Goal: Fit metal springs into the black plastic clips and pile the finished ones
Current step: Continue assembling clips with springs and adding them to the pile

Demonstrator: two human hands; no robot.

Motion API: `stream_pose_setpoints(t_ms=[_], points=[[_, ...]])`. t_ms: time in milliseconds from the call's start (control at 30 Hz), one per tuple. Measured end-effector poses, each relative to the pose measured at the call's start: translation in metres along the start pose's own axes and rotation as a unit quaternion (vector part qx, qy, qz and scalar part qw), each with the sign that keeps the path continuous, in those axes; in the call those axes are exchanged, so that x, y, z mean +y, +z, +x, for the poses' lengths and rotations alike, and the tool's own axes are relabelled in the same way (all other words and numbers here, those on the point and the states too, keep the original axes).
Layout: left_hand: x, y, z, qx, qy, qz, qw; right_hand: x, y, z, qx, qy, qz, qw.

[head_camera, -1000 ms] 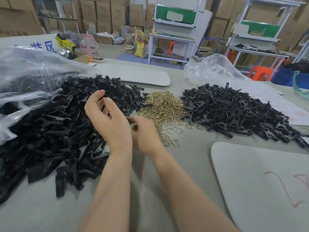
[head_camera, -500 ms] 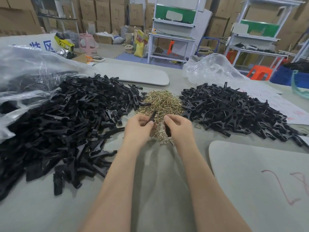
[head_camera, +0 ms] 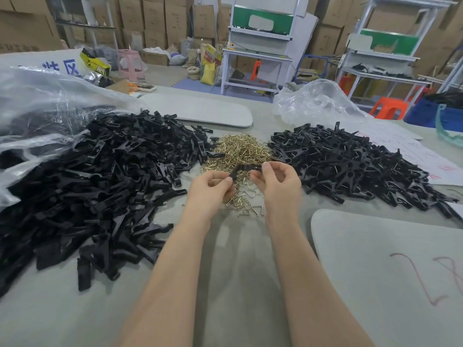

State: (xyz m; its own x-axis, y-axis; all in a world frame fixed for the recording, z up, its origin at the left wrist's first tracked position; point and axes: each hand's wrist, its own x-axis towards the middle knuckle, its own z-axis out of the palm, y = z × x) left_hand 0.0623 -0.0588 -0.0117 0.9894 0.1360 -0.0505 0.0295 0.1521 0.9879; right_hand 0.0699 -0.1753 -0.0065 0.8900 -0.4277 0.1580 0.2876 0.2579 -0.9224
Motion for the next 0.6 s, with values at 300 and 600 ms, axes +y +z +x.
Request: stream_pose_setpoints(t_ms=[300,600], points=[[0.0,-0.001,0.001,0.044,0.07,0.121,0.989,0.0,0.002,-0.004,-0.085,-0.044,-0.065,0.993],[0.0,0.0,0.003,0.009,0.075,0.051,0.996,0.008,0.007,-0.007,-0.121,-0.032,-0.1,0.987]])
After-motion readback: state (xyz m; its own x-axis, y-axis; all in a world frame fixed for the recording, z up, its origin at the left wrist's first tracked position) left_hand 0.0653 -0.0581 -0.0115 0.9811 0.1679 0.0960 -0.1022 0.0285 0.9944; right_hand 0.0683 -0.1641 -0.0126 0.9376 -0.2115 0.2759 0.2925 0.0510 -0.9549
